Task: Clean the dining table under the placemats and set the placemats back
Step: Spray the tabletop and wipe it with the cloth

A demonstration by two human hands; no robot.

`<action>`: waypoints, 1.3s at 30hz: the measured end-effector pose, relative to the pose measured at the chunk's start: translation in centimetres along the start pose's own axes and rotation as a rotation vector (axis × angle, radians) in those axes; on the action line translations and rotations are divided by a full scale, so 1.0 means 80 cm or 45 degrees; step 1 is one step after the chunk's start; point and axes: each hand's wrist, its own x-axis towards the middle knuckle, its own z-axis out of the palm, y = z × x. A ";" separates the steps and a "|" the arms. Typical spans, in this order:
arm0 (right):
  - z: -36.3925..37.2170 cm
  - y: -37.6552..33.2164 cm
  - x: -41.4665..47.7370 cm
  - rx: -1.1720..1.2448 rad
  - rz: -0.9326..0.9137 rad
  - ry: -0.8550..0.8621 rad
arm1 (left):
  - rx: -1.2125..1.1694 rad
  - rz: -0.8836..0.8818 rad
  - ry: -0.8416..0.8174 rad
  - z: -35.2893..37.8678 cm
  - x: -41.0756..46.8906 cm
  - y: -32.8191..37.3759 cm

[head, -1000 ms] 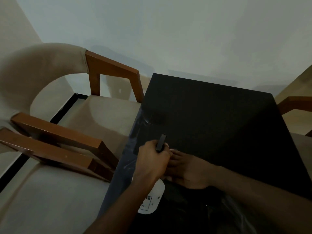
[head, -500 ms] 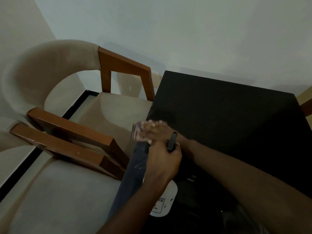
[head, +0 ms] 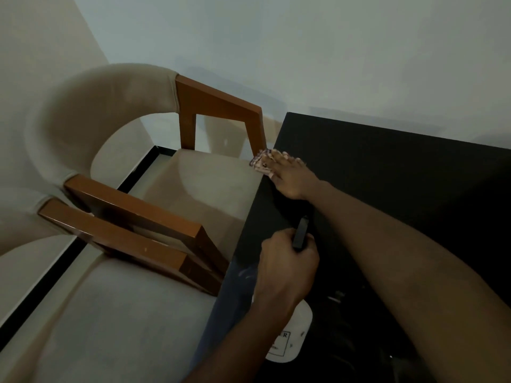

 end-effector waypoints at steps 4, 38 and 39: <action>0.013 -0.033 -0.069 -0.035 -0.183 -0.043 | -0.003 -0.056 -0.037 -0.002 0.003 -0.007; 0.078 0.049 -0.495 0.221 1.026 0.097 | 0.297 -0.106 -0.726 -0.007 -0.220 -0.016; 0.078 0.035 -0.480 0.270 1.092 0.110 | 0.290 -0.104 -0.713 -0.006 -0.221 -0.018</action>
